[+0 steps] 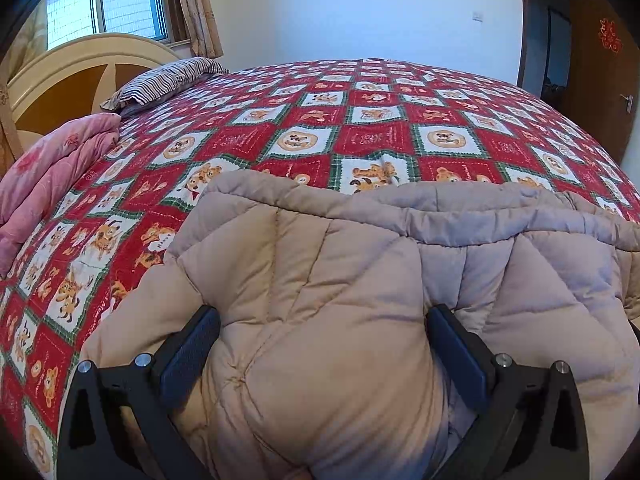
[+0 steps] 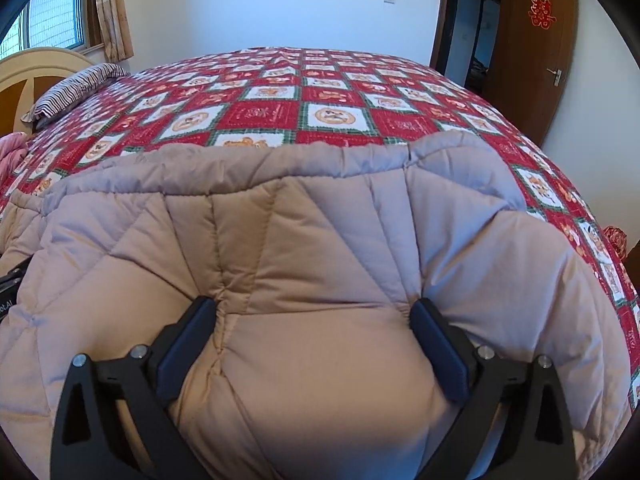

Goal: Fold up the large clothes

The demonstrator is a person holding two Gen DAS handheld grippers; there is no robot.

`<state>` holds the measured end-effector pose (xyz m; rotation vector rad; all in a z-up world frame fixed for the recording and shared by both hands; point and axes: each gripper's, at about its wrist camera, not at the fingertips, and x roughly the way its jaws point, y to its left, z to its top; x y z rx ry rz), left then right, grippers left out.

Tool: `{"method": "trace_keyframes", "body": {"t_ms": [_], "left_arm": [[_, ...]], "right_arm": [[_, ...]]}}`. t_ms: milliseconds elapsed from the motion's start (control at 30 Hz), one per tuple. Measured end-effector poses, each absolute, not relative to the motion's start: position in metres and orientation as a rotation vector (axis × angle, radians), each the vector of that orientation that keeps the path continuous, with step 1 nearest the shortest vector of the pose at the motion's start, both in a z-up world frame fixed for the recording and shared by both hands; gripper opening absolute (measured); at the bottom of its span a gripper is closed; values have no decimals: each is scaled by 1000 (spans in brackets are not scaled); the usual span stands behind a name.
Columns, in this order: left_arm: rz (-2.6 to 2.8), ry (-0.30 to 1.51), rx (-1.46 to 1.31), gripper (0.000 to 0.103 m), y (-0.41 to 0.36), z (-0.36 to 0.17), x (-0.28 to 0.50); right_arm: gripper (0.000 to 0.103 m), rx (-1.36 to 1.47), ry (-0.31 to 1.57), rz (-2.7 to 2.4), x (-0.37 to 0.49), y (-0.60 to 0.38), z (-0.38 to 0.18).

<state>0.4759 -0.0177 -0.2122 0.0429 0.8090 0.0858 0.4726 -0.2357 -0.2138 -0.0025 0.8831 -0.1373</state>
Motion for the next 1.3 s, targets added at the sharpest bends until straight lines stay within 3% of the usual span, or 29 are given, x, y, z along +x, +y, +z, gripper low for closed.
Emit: {"method": "trace_keyframes", "body": {"t_ms": [367, 467, 567, 700, 833, 1300], "left_arm": [[40, 909, 18, 102, -8, -191, 475], [31, 801, -30, 102, 6, -147, 455], [95, 702, 15, 102, 13, -127, 447], [148, 773, 42, 102, 22, -158, 466], [153, 809, 49, 102, 22, -197, 474], [143, 807, -68, 102, 28, -213, 481]], "right_arm": [[100, -44, 935, -163, 478, -230, -212], [91, -31, 929, -188, 472, -229, -191], [92, 19, 820, -170, 465, -209, -157], [94, -68, 792, -96, 480, -159, -148], [93, -92, 867, -131, 505, -153, -183], [103, -42, 897, -126, 511, -160, -213]]}}
